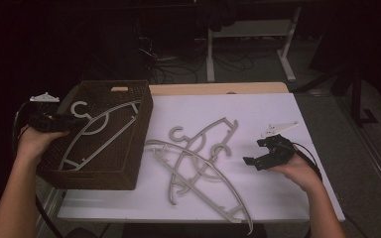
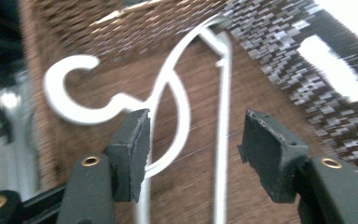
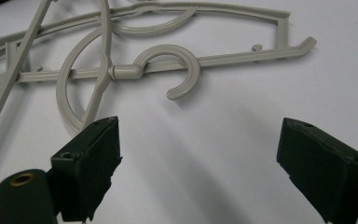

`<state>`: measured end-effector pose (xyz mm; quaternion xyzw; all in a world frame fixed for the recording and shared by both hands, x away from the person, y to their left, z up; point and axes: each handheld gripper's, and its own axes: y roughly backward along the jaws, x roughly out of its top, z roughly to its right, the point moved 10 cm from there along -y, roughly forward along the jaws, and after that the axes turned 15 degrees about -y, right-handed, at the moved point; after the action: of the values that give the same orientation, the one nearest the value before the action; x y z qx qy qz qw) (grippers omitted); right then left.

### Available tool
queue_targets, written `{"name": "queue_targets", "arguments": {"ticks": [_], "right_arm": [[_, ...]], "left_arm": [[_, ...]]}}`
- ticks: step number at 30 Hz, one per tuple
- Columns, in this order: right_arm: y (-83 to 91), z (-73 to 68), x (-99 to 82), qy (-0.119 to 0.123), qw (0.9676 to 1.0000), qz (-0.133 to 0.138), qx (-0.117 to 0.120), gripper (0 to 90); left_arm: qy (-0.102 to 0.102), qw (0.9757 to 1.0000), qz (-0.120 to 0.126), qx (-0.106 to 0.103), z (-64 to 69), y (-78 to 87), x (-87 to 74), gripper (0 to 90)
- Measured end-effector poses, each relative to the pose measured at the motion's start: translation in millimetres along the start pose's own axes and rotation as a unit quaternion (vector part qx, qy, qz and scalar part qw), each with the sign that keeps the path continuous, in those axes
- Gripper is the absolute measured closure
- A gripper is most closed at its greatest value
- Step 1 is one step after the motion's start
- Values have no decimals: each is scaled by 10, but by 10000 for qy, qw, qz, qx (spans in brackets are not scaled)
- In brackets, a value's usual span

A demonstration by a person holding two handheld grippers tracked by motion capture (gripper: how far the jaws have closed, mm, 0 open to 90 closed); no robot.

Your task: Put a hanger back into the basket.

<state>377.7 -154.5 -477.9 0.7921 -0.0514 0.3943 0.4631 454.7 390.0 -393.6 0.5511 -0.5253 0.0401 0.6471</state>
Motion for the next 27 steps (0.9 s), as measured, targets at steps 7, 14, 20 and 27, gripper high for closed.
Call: {"name": "queue_targets", "arguments": {"ticks": [7,14,20,27], "right_arm": [[-1,-2,-2,-86,9999,55,21,129],[-8,-62,-35,-156,9998,45,80,129],[-29,-92,-29,-122,9999,35,86,129],[-22,-106,-19,-132,9999,74,78,129]], "left_arm": [[-34,9960,580,-677,390,-55,248,345],[-178,9871,1082,-1170,838,-89,532,229],[-495,9770,1271,-1639,1271,-161,743,135],[-743,9657,1387,-2067,1720,-267,907,67]]}}
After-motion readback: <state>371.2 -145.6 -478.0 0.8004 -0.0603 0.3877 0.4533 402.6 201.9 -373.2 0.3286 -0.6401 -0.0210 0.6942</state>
